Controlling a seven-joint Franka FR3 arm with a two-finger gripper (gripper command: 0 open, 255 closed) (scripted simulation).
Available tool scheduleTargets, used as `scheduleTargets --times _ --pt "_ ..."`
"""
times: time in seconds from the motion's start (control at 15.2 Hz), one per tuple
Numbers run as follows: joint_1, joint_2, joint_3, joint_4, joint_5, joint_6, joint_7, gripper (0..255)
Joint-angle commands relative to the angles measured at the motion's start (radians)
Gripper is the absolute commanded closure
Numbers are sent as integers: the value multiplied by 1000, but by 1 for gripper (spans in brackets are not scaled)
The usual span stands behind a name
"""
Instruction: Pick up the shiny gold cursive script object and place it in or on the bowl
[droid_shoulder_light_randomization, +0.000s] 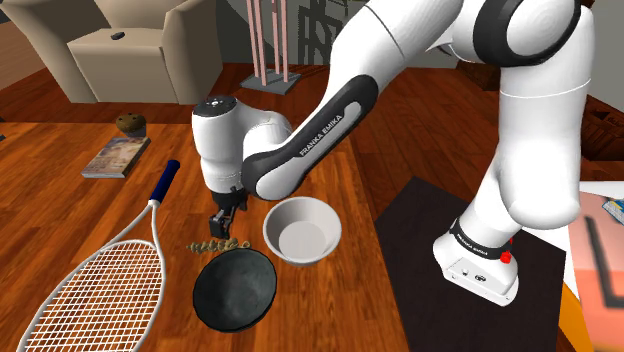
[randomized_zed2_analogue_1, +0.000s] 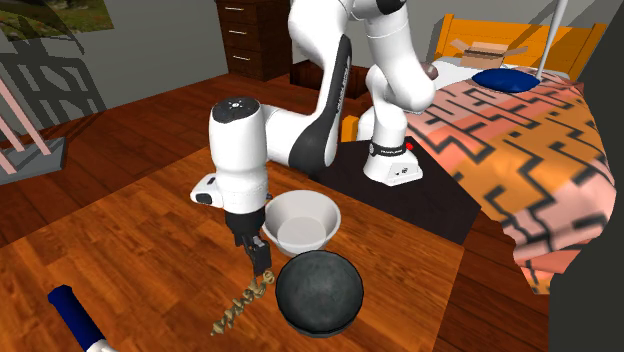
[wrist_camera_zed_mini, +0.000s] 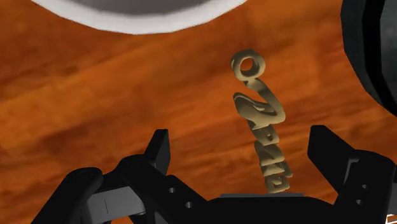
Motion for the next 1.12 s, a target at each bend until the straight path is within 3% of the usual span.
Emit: scheduleTargets --times 0.0,0.13,1.06 --pt "35 70 -12 62 -33 6 18 0" --pt "73 142 -24 136 -59 2 30 0" --pt "96 221 -56 157 -95 60 51 0"
